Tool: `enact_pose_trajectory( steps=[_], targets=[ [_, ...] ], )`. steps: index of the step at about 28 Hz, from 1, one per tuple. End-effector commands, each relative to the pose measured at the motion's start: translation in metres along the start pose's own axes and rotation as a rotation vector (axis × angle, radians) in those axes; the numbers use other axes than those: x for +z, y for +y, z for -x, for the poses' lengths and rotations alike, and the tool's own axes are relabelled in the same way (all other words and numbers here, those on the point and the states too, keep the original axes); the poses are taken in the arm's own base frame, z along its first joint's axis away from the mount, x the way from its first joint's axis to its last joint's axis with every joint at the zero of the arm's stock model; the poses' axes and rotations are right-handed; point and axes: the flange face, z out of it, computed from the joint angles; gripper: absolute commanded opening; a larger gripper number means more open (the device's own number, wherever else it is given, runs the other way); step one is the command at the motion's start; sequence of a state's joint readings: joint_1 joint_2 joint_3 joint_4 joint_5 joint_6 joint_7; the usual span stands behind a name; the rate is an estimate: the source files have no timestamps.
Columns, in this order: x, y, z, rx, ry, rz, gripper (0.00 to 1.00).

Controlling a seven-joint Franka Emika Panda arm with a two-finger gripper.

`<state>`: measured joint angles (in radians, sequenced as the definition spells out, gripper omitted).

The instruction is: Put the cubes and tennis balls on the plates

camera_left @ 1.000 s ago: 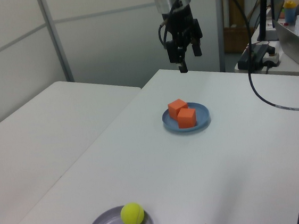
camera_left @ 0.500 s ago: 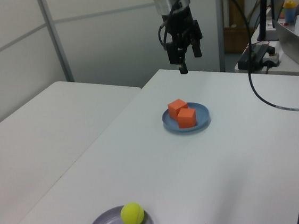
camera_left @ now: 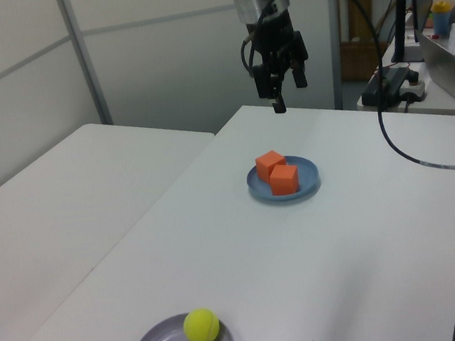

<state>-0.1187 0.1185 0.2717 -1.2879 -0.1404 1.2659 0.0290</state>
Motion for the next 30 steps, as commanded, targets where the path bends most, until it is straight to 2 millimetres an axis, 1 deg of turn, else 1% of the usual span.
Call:
enact_pose_trajectory(
  steps=[1, 30],
  targets=[
    [0.0008, -0.0024, 0.0069, 0.013, -0.007, -0.019, 1.0],
    [0.0005, 0.001, 0.0074, 0.009, -0.006, -0.018, 1.0]
  ],
)
